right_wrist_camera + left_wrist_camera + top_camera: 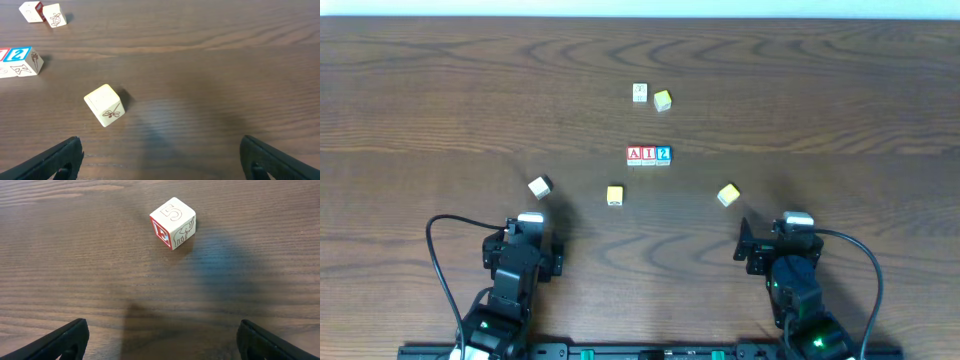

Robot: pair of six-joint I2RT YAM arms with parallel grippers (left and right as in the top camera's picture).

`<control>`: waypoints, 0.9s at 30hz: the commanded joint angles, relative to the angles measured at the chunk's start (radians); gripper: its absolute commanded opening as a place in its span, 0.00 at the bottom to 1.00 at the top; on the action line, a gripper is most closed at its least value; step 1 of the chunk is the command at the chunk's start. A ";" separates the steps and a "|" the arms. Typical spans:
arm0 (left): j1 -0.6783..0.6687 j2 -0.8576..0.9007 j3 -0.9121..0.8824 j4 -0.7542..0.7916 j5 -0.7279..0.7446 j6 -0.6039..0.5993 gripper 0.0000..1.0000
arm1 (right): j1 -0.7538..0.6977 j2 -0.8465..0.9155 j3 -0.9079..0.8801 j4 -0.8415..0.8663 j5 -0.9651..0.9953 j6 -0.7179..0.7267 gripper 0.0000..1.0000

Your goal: Spell out Ai2

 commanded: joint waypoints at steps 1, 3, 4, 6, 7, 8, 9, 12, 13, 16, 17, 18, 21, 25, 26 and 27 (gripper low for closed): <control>0.004 0.002 -0.009 -0.055 -0.022 0.006 0.95 | -0.016 0.001 -0.002 -0.006 0.014 0.020 0.99; -0.010 -0.013 -0.010 -0.053 -0.023 0.007 0.95 | -0.012 -0.014 -0.002 -0.006 0.014 0.021 0.99; -0.020 -0.024 -0.010 -0.053 -0.020 0.006 0.95 | -0.011 -0.022 -0.002 -0.003 0.014 0.020 0.99; -0.026 -0.048 -0.010 -0.055 -0.018 0.006 0.95 | -0.016 -0.042 -0.002 -0.006 0.014 0.021 0.99; -0.026 -0.077 -0.010 -0.055 -0.018 0.006 0.96 | -0.021 -0.064 -0.002 -0.006 0.014 0.020 0.99; -0.026 -0.106 -0.010 -0.055 -0.018 0.006 0.95 | -0.028 -0.088 -0.002 -0.006 0.014 0.021 0.99; -0.025 -0.147 -0.010 -0.055 -0.018 0.006 0.95 | -0.037 -0.119 -0.002 -0.006 0.014 0.020 0.99; -0.021 -0.272 -0.010 -0.054 -0.018 0.006 0.95 | -0.068 -0.214 -0.002 -0.006 0.014 0.021 0.99; -0.016 -0.314 -0.010 -0.054 -0.018 0.006 0.95 | -0.079 -0.242 -0.002 -0.006 0.014 0.020 0.99; -0.006 -0.413 -0.010 -0.054 -0.019 0.006 0.95 | -0.126 -0.300 -0.002 -0.006 0.014 0.021 0.99; -0.002 -0.442 -0.010 -0.054 -0.019 0.006 0.95 | -0.146 -0.317 -0.002 -0.006 0.014 0.021 0.99; 0.003 -0.472 -0.010 -0.055 -0.018 0.006 0.95 | -0.167 -0.335 -0.002 -0.006 0.014 0.021 0.99; 0.017 -0.547 -0.010 -0.054 -0.018 0.006 0.95 | -0.211 -0.382 -0.002 -0.006 0.014 0.020 0.99; 0.052 -0.619 -0.010 -0.052 -0.019 0.006 0.95 | -0.239 -0.454 -0.002 -0.006 0.014 0.021 0.99; 0.062 -0.618 -0.010 -0.055 -0.018 0.006 0.95 | -0.246 -0.467 -0.002 -0.006 0.014 0.020 0.99; 0.071 -0.618 -0.010 -0.055 -0.019 0.006 0.95 | -0.256 -0.472 -0.002 -0.004 0.014 0.021 0.99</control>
